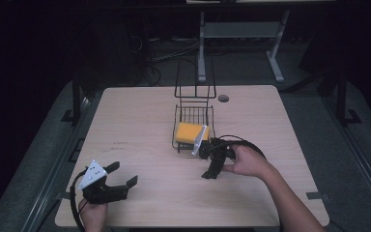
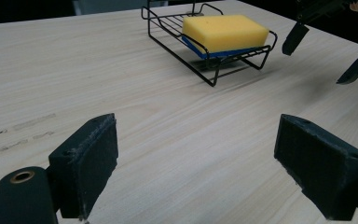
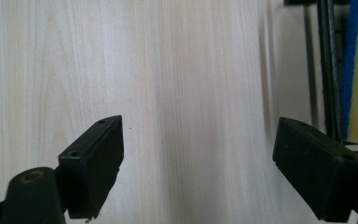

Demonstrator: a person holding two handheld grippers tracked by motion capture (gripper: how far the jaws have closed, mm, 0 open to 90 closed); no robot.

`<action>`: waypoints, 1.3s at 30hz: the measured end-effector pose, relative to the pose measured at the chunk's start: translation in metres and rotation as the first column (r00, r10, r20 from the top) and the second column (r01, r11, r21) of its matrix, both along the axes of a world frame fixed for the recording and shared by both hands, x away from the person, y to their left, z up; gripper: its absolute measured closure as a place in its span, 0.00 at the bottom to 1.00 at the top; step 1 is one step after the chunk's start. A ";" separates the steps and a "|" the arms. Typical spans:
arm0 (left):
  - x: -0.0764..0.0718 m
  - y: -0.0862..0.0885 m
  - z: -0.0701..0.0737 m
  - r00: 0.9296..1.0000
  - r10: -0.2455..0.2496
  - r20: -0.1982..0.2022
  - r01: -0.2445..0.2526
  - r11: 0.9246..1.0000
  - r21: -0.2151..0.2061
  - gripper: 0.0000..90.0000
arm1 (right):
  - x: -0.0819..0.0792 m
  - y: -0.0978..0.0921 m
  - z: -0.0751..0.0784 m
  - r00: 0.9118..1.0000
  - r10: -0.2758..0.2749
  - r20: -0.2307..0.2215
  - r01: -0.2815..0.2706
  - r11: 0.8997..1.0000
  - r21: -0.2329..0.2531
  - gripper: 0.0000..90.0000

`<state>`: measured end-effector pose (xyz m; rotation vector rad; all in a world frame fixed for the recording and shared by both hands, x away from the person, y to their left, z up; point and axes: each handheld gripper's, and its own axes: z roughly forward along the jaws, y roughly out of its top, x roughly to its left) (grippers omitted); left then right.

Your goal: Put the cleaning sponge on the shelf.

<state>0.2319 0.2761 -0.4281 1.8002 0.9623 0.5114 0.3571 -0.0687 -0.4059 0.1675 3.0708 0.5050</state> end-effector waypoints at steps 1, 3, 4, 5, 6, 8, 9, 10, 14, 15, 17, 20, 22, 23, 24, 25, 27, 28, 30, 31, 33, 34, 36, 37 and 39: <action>0.000 0.000 0.000 1.000 0.000 0.001 0.000 1.000 0.001 0.14 | -0.001 -0.001 -0.001 1.000 -0.002 0.001 0.002 1.000 -0.002 0.18; 0.000 0.000 0.000 1.000 0.000 0.001 0.000 1.000 0.001 0.14 | -0.002 -0.003 -0.002 1.000 -0.006 -0.002 0.006 1.000 0.001 0.18; 0.000 0.000 0.000 1.000 0.000 0.000 0.000 1.000 0.001 0.14 | -0.003 -0.003 -0.002 1.000 -0.004 0.001 0.004 1.000 0.001 0.18; 0.000 0.000 0.000 1.000 0.001 -0.001 -0.001 1.000 0.001 0.14 | -0.004 -0.004 -0.003 1.000 -0.002 0.001 0.002 1.000 0.003 0.18; 0.000 0.000 0.000 1.000 0.001 0.000 -0.001 1.000 0.002 0.14 | -0.005 -0.005 -0.004 1.000 -0.004 -0.001 0.004 1.000 0.003 0.18; 0.000 0.000 0.000 1.000 0.001 0.000 -0.001 1.000 0.002 0.14 | -0.007 -0.007 -0.006 1.000 -0.005 -0.003 0.005 1.000 0.007 0.18; 0.000 0.000 0.000 1.000 0.001 0.000 -0.001 1.000 0.003 0.14 | -0.007 -0.008 -0.007 1.000 -0.004 -0.002 0.004 1.000 0.010 0.18; 0.000 0.000 0.000 1.000 0.000 0.000 0.000 1.000 0.004 0.14 | -0.008 -0.009 -0.008 1.000 -0.002 -0.002 0.002 1.000 0.011 0.18; 0.000 0.000 0.000 1.000 0.000 0.001 0.000 1.000 0.003 0.14 | -0.010 -0.013 -0.011 1.000 -0.011 -0.005 0.011 1.000 0.015 0.18; 0.000 -0.001 0.000 1.000 -0.001 0.000 0.001 1.000 0.002 0.14 | -0.011 -0.014 -0.011 1.000 -0.011 -0.006 0.011 1.000 0.018 0.18; 0.000 -0.001 0.000 1.000 -0.002 0.001 0.002 1.000 0.006 0.14 | -0.013 -0.016 -0.012 1.000 -0.012 -0.007 0.012 1.000 0.015 0.18; 0.000 -0.001 0.000 1.000 -0.004 0.001 0.004 1.000 0.007 0.14 | -0.015 -0.020 -0.013 1.000 -0.016 -0.002 0.016 1.000 0.013 0.18; 0.000 -0.001 0.000 1.000 -0.003 0.002 0.003 1.000 0.010 0.14 | -0.017 -0.022 -0.013 1.000 -0.022 -0.002 0.022 1.000 0.012 0.18; 0.000 -0.001 0.000 1.000 -0.002 0.001 0.002 1.000 0.009 0.14 | -0.018 -0.023 -0.013 1.000 -0.026 -0.002 0.026 1.000 0.011 0.18; 0.000 -0.001 0.000 1.000 -0.001 0.001 0.001 1.000 0.008 0.14 | -0.020 -0.025 -0.013 0.999 -0.032 -0.005 0.032 0.999 0.006 0.18; 0.000 -0.001 0.000 1.000 -0.001 0.001 0.001 1.000 0.008 0.14 | -0.021 -0.026 -0.013 1.000 -0.031 -0.001 0.031 0.999 0.006 0.18; 0.000 -0.001 0.000 1.000 -0.001 0.001 0.001 1.000 0.008 0.14 | -0.023 -0.028 -0.012 0.999 -0.033 0.004 0.033 0.999 0.003 0.17; 0.000 -0.001 0.000 1.000 0.000 0.001 0.000 1.000 0.007 0.14 | -0.025 -0.029 -0.012 0.999 -0.036 0.003 0.036 0.999 0.004 0.17; 0.000 -0.001 0.000 1.000 -0.003 0.002 0.002 1.000 0.008 0.14 | -0.028 -0.031 -0.013 1.000 -0.030 0.008 0.030 1.000 0.005 0.17; 0.000 -0.001 0.000 1.000 -0.003 0.002 0.003 1.000 0.009 0.14 | -0.029 -0.032 -0.014 0.999 -0.033 0.012 0.033 0.999 0.003 0.17; 0.000 -0.001 0.000 1.000 -0.005 0.001 0.005 1.000 0.013 0.14 | -0.032 -0.034 -0.015 0.999 -0.036 0.013 0.036 0.999 0.006 0.17; 0.000 -0.001 0.000 1.000 -0.004 0.003 0.004 1.000 0.011 0.14 | -0.034 -0.035 -0.015 0.999 -0.035 0.016 0.035 0.999 0.010 0.17; 0.000 -0.002 0.000 1.000 -0.004 0.004 0.004 1.000 0.010 0.14 | -0.037 -0.038 -0.015 0.999 -0.042 0.022 0.042 0.999 0.022 0.17; 0.000 -0.002 0.000 1.000 -0.005 0.003 0.005 1.000 0.011 0.14 | -0.039 -0.040 -0.014 0.999 -0.049 0.020 0.048 0.998 0.027 0.17; 0.001 -0.002 0.000 1.000 -0.005 0.000 0.005 1.000 0.014 0.14 | -0.044 -0.044 -0.014 0.998 -0.053 0.023 0.052 0.998 0.045 0.17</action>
